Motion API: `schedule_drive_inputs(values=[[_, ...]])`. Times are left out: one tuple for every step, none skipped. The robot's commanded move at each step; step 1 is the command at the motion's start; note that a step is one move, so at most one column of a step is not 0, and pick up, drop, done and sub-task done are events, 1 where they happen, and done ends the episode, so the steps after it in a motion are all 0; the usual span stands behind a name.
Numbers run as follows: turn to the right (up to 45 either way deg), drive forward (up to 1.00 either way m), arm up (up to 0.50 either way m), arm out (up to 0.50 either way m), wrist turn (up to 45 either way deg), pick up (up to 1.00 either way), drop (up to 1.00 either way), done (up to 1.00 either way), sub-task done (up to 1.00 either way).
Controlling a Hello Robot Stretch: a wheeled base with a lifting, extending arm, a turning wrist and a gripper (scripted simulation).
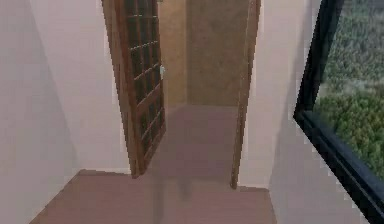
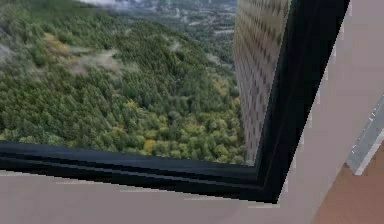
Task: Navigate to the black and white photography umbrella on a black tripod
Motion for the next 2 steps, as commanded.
schedule_drive_inputs(values=[[0.0, 1.00, 0.00, 0.00, 0.0, 0.00, 0.00, 0.00, 0.00], [0.0, 1.00, 0.00, 0.00, 0.0, 0.00, 0.00, 0.00, 0.00]])
